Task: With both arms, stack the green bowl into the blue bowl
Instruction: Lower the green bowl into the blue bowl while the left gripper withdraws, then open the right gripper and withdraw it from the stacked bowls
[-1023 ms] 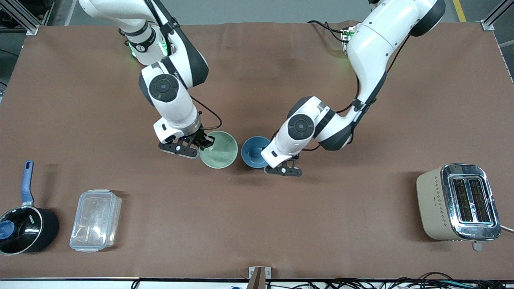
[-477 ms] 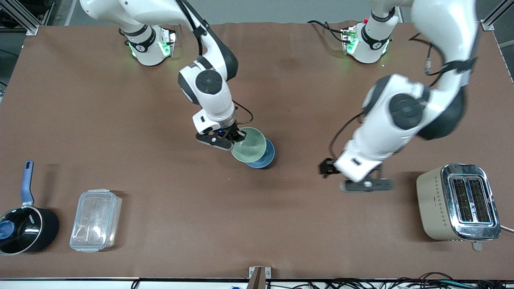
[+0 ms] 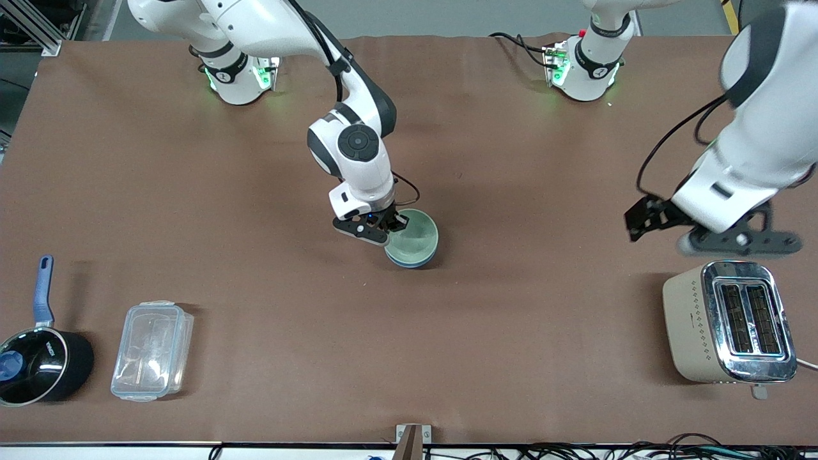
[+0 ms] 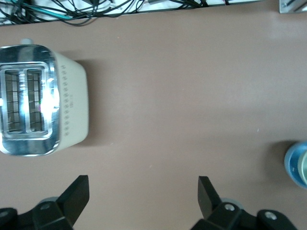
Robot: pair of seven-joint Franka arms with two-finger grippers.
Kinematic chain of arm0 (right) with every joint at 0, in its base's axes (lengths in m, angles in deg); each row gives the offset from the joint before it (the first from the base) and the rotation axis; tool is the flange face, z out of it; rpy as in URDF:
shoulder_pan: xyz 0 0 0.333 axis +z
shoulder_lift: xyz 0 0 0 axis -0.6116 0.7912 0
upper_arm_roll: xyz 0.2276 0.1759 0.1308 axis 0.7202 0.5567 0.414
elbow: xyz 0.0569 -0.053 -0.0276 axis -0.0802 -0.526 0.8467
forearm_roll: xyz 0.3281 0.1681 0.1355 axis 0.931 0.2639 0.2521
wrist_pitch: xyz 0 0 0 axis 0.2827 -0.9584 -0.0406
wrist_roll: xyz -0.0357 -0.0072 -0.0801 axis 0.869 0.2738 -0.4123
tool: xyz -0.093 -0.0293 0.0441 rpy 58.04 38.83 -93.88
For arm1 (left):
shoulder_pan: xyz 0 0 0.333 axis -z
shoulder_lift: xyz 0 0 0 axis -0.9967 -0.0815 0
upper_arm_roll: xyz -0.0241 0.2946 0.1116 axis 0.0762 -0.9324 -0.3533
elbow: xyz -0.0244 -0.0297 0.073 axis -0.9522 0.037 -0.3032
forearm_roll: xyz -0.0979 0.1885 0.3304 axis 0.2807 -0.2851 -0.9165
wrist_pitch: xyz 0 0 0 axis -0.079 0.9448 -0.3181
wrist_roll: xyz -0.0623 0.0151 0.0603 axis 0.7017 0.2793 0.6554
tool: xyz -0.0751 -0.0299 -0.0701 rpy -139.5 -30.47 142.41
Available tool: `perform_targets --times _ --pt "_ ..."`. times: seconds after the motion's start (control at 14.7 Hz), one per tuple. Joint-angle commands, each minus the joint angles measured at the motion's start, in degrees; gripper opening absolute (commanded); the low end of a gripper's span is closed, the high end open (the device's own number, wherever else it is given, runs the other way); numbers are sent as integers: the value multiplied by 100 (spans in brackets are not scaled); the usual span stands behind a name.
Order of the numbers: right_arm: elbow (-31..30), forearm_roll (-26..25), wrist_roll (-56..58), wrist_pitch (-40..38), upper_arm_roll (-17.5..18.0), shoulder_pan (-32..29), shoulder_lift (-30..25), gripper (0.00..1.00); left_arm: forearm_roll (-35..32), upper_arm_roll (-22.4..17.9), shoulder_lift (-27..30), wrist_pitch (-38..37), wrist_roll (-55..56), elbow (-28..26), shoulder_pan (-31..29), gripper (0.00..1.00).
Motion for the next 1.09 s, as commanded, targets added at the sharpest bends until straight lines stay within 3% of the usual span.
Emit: perform_targets --times 0.0,0.34,0.48,0.55,0.61,0.75,0.82,1.02 --pt "107 34 -117 -2 -55 67 74 3 107 9 442 -407 -227 -121 -39 100" --pt "107 42 -126 -2 -55 85 153 9 229 -113 916 -960 -375 -173 -22 100" --pt "107 42 -126 -2 -55 85 162 14 432 -743 1005 -1242 -604 -182 406 100" --pt "107 42 -117 -37 -55 76 162 21 485 -1225 1066 -1321 -675 -209 757 100" --pt "116 42 -100 -63 -55 58 153 35 607 -1543 1171 -1322 -728 -365 960 100" --pt "239 42 -169 -151 -64 -3 74 83 740 -1660 1356 -1296 -772 -577 962 100" --pt "257 25 -291 -317 -108 -3 -31 96 740 -1669 1444 -1296 -763 -691 954 100" --pt "257 -72 -153 -713 -493 -205 -636 100 740 -1661 1498 -1296 -754 -736 901 100"
